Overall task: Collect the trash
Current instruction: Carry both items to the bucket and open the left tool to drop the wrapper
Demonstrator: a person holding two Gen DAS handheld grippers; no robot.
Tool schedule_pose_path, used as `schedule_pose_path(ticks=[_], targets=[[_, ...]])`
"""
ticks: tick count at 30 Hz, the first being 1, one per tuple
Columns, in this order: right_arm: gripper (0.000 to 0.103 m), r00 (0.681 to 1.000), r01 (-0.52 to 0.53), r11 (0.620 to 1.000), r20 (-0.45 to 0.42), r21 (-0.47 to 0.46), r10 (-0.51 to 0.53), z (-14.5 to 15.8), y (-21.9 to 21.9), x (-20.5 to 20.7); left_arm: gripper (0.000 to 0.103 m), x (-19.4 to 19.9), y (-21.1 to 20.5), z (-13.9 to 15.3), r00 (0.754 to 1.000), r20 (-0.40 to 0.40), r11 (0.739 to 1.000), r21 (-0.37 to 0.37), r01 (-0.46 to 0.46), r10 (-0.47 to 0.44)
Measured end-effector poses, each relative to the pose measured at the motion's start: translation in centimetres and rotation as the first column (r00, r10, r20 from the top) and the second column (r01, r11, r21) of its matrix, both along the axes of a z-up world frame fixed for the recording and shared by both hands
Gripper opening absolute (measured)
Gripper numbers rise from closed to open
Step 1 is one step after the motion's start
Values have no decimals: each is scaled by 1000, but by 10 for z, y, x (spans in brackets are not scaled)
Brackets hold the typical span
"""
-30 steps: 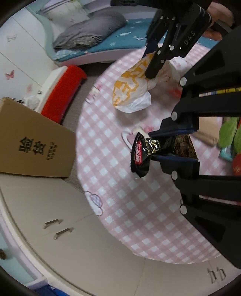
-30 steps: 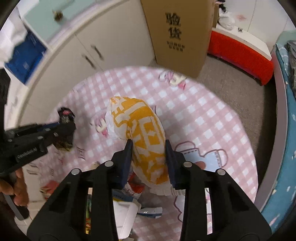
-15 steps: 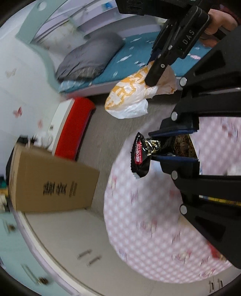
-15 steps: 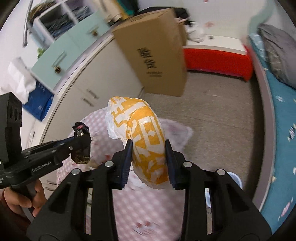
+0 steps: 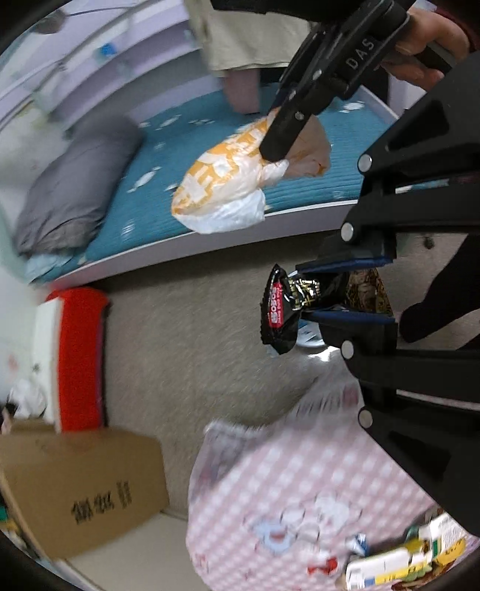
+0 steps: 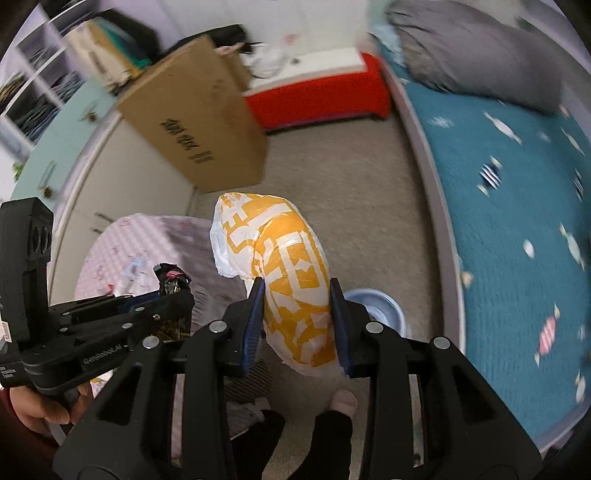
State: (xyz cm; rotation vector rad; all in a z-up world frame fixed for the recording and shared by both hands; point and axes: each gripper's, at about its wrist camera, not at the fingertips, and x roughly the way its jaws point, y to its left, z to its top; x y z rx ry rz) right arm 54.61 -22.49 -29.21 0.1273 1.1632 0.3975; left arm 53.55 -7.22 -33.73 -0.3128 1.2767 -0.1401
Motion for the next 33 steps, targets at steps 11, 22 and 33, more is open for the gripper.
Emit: schedule_pose_path(ticks=[11,22,33], targets=[[34,986,156,988,-51,-6,-156,-23,-91,-20,18,18,-91,-35,978,-90,981,29,191,-188],[35,973,226,974,-46,12,-225,-24,-118,-16,67,31,-111,-28,972,-90,975,18,221,-219],[36,977,200,980,-76,17,-198,-33,-107,-17,73,32,-91,-20,985,-87,987,52,151,-146]])
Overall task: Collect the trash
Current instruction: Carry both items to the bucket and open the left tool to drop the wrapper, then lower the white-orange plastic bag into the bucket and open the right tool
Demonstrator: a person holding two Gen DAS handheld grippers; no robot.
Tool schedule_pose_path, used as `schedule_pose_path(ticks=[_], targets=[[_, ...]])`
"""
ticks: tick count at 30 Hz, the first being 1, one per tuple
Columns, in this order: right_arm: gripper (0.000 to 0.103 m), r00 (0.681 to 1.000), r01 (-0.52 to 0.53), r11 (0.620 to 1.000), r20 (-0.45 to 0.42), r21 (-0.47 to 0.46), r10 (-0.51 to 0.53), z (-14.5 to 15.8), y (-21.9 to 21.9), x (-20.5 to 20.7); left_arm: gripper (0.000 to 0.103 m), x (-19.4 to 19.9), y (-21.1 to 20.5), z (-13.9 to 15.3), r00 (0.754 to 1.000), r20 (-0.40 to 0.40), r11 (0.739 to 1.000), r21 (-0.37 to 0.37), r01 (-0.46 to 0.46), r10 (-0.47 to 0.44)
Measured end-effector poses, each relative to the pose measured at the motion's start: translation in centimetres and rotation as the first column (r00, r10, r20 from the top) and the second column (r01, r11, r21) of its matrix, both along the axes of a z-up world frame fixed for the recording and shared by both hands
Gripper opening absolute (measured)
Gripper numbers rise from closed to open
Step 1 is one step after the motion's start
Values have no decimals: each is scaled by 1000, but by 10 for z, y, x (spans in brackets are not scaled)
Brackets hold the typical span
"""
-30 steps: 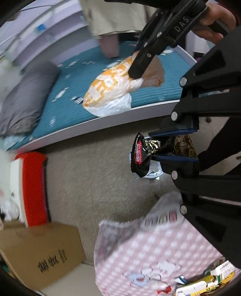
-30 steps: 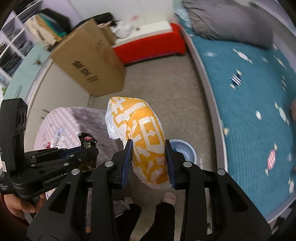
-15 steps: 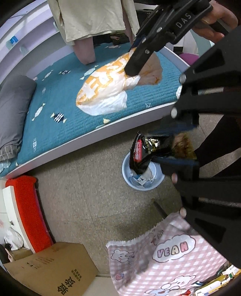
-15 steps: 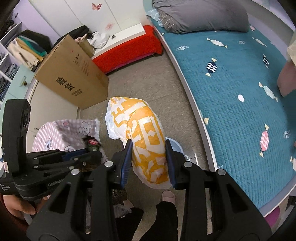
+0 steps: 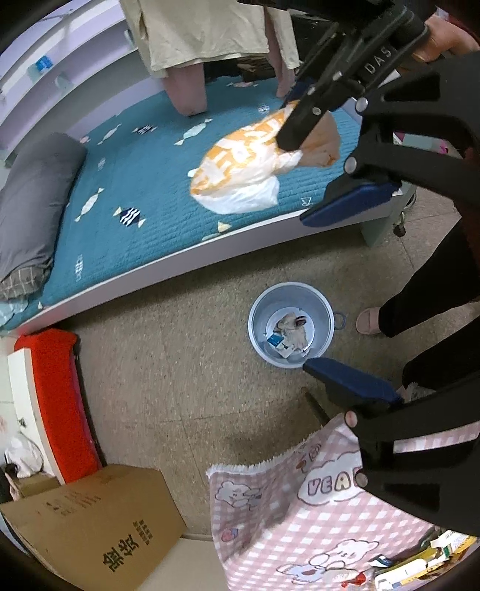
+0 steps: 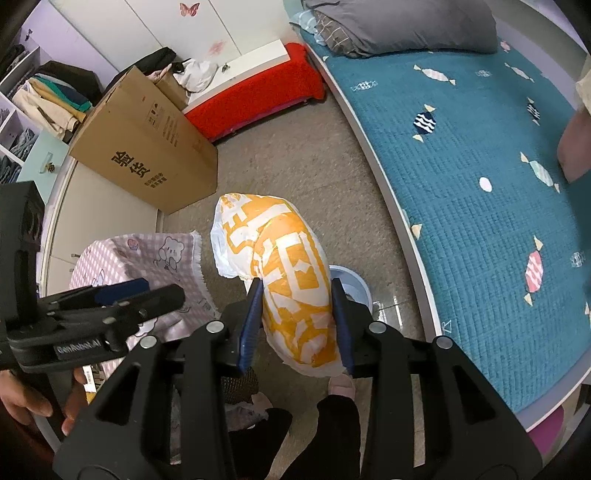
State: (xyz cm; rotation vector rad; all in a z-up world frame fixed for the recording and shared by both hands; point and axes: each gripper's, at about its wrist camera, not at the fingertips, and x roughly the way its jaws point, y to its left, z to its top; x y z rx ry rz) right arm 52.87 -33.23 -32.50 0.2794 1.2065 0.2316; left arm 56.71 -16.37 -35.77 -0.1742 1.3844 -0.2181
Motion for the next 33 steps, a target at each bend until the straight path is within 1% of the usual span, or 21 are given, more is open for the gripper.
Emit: schedule_pose_path(ticks=[7,12,13,14,15,16,20,25,30,33], targets=[[37,999,-31,1000,-13,-1,31,-4,16,-1,74,-8,19,4,999,8,999,4,-45,45],[41,999,-48,999,-12,-3,48,-3,29,-3,75,-17,37,7,997,16,997,1,-80,80],[44,999,-50,999,-12,-5,50,-3,32,-4,75,-19,41,8,996,19,996,1,-89,89],[53,999,-52,999,-13,-6,52,-4,34,-4,75,-21,44,8,995,20,996,1,-94,94],[65,999,-51,999,-18,-11,51,-5,38,-5,75,-23,48,9,995,22,995,-1,-101,101],[68,999,-47,999,-22,-20,47,-5,40,-6,75,-26,52,9,994,23,994,-2,-108,108],[68,998,-48,998,-42,-37,47,-8,52,-9,76,-37,71,11,990,30,990,-20,-141,141],[69,996,-80,996,-45,-45,78,-7,74,-18,76,-54,98,14,983,38,983,-34,-181,182],[69,990,-136,990,-42,-45,134,-3,115,-28,76,-75,130,19,973,50,974,-41,-223,225],[69,984,-178,983,-34,-40,177,1,147,-35,76,-92,160,23,962,65,964,-31,-264,266]])
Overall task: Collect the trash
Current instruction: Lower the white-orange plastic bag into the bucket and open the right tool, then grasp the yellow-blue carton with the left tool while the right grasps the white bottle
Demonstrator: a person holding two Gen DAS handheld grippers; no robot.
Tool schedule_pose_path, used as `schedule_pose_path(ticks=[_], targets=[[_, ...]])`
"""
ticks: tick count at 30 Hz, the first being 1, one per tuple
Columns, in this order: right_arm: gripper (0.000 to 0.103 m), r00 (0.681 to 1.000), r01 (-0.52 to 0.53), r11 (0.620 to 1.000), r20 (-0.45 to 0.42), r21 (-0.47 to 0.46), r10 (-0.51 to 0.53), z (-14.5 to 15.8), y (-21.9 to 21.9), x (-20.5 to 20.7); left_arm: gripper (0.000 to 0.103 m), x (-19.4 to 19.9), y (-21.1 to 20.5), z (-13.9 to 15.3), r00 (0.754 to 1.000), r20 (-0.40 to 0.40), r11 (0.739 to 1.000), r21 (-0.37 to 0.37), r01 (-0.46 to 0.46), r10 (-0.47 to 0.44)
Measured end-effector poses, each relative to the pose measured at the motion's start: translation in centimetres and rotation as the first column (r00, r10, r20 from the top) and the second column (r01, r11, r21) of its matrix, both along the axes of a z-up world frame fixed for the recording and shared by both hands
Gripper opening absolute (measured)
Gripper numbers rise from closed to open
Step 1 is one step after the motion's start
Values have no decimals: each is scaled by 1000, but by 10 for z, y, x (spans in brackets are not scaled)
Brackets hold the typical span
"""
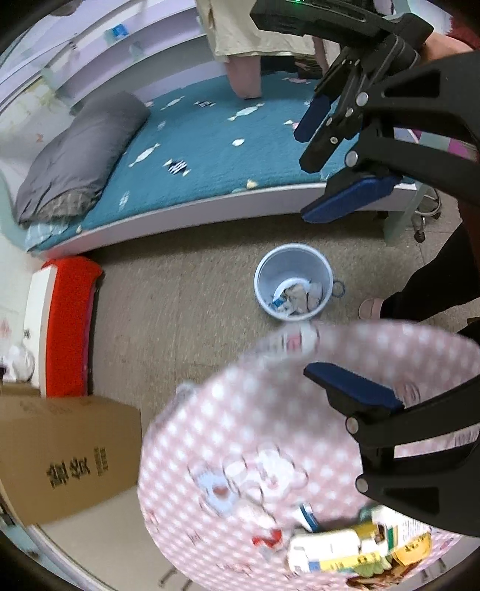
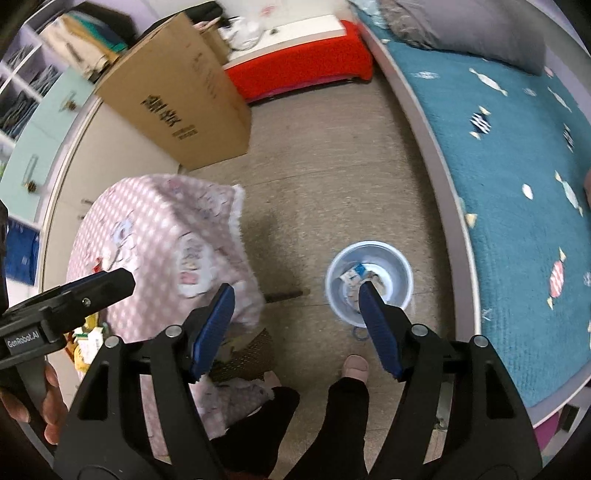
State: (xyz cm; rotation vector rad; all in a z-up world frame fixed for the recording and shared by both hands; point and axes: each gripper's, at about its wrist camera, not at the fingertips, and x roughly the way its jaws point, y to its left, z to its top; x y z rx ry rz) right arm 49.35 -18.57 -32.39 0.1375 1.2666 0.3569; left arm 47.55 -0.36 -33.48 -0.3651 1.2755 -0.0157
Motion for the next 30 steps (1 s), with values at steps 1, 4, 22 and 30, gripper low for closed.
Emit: schedule_pose_path(ticks=[1,4,22,30], targets=[[69,1000,-15,1000,3,2,15,1,11,-3,76,-5,9,2,1000,4,1000,9,-14,14],[69,998,-69,998,12,14,69,5,51,-11,76,-27,48,8,997,23,996,48,-75,74],[69,979,-197,978,-30,72,199,-22,233,-61,71,-97,226,-62,952,-165,966,55,-251,257],[69,987,-158,986,-30,61,160,-21,250,-58,40,-93,236,-54,980,-112,983,-59,-174,167]])
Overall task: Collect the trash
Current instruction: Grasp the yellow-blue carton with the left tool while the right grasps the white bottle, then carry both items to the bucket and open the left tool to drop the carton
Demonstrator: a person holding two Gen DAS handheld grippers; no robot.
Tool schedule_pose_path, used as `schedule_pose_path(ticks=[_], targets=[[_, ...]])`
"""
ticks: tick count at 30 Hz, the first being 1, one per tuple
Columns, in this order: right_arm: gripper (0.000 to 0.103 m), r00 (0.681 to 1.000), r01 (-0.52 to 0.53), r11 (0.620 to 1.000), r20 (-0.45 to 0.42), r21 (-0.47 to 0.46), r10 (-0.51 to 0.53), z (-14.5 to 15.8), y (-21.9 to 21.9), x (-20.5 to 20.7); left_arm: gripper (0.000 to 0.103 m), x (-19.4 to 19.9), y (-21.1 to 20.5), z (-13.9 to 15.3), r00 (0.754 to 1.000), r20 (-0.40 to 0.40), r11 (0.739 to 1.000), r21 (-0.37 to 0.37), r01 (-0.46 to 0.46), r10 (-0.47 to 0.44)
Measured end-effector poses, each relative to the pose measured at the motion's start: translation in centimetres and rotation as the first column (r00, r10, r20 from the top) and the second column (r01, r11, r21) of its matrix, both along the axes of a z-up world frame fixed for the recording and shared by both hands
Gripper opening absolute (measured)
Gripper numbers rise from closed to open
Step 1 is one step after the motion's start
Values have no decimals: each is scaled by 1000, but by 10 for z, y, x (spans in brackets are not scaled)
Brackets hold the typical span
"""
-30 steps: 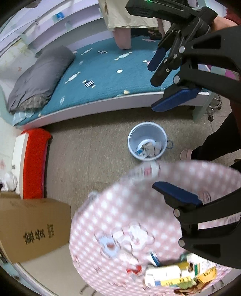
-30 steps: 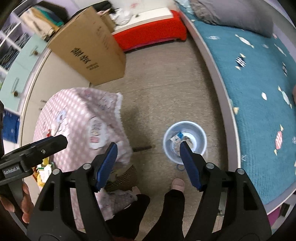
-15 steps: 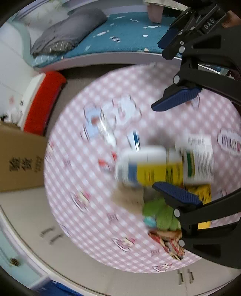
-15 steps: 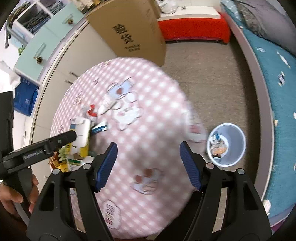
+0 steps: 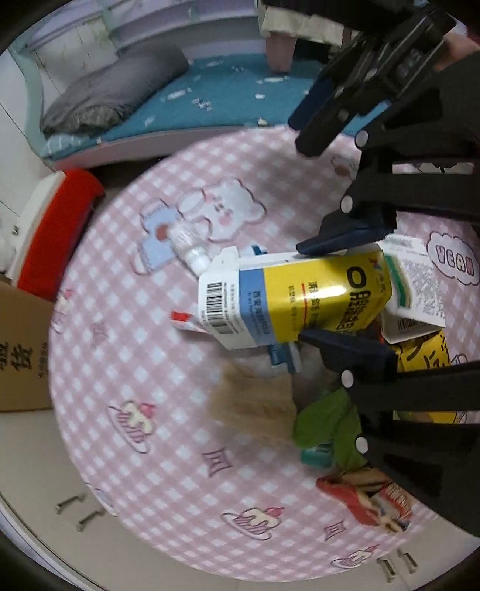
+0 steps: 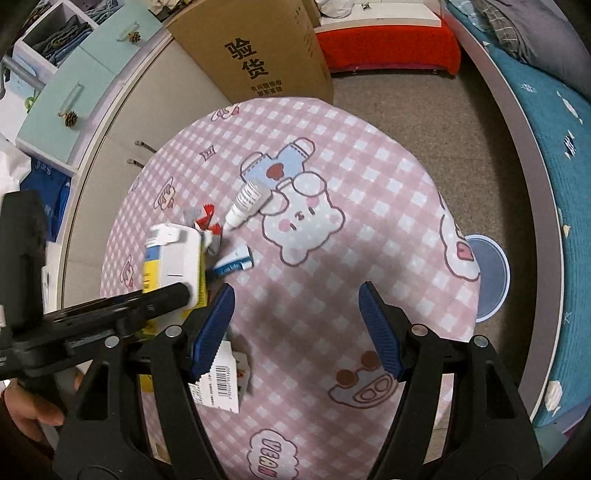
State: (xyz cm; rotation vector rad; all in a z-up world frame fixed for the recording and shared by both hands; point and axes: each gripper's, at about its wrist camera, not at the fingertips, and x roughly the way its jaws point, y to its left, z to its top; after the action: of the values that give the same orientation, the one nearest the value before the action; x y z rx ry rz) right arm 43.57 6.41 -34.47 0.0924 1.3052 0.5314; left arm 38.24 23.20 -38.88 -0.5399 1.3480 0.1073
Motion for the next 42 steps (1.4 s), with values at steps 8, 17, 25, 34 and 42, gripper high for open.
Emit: schedule_pose_path(ticks=[8,17,25,34,42], targets=[[69,1000,-14,1000,6,-3,14,-9,38,24,40,5,41,39,992,111,997,55,-62,55],[68,999,-3,1000,-32,-4,3,-42,86,54,40,8,82,31,990,78,984,123,-125,116],[25,994,-108,994,-19,-27,108,-51,99,59,40,15,72,26,989,77,985,111,-134,126],[25,994,-112,992,4,52,112,-18,49,61,40,33,24,47,989,108,987,116,-110,98],[25,997,-57,994,49,92,52,28,-54,72,41,73,-72,73,989,149,995,96,-26,11]])
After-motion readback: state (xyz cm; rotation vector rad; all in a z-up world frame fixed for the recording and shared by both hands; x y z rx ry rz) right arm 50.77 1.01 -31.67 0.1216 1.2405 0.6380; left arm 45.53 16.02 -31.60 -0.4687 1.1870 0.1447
